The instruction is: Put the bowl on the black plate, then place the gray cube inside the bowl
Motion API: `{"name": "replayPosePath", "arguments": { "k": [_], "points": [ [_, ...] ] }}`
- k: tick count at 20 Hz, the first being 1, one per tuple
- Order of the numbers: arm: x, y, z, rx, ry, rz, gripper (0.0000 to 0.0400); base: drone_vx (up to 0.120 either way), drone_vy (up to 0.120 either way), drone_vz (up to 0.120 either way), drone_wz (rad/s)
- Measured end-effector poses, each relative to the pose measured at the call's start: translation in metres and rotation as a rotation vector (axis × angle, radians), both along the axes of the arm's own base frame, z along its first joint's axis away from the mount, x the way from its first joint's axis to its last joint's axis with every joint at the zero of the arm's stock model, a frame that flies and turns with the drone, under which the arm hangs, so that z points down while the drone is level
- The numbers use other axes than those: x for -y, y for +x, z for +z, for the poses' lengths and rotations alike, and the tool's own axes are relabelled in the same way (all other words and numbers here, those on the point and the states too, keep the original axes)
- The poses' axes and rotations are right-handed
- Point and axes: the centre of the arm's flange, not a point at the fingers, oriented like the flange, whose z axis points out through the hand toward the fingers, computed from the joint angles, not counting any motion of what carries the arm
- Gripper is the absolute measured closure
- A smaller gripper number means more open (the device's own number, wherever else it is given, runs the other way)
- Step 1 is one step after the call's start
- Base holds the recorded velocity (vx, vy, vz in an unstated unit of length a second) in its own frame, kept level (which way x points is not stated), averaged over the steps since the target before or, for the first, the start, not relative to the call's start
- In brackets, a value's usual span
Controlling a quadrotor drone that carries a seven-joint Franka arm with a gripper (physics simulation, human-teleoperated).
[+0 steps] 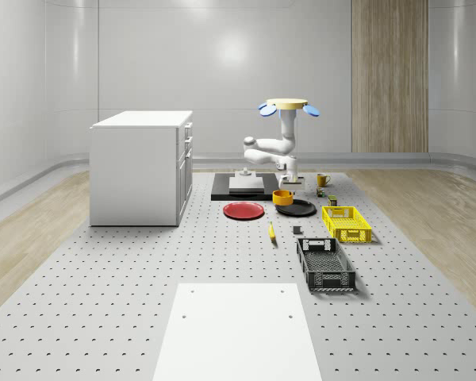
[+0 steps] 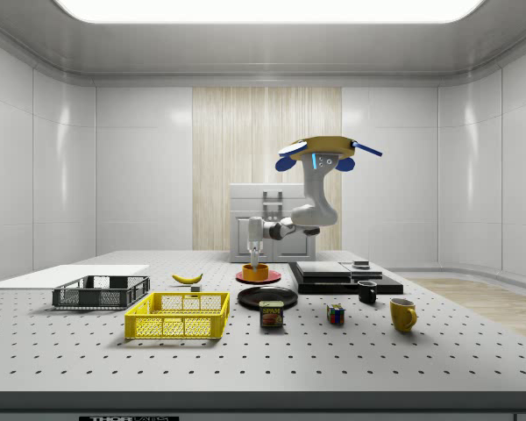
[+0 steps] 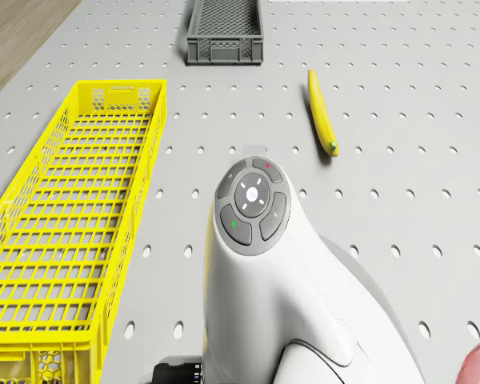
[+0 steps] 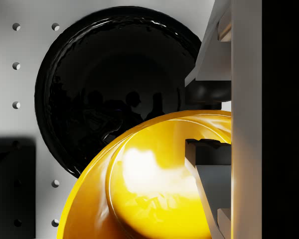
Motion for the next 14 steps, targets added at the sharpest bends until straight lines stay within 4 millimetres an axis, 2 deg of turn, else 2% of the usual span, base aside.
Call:
{"name": "replayPosePath", "arguments": {
  "k": [6,9,12,14],
  "points": [
    [0.0000,0.0000,0.0000,0.000,0.000,0.000,0.0300,-0.120,0.120,0.000,0.000],
    [0.0000,0.0000,0.0000,0.000,0.000,0.000,0.0300,-0.013,0.120,0.000,0.000],
    [0.0000,0.0000,0.0000,0.000,0.000,0.000,0.0300,-0.107,0.120,0.000,0.000],
    [0.0000,0.0000,0.0000,0.000,0.000,0.000,0.0300,0.000,0.120,-0.020,0.000]
  ]
}}
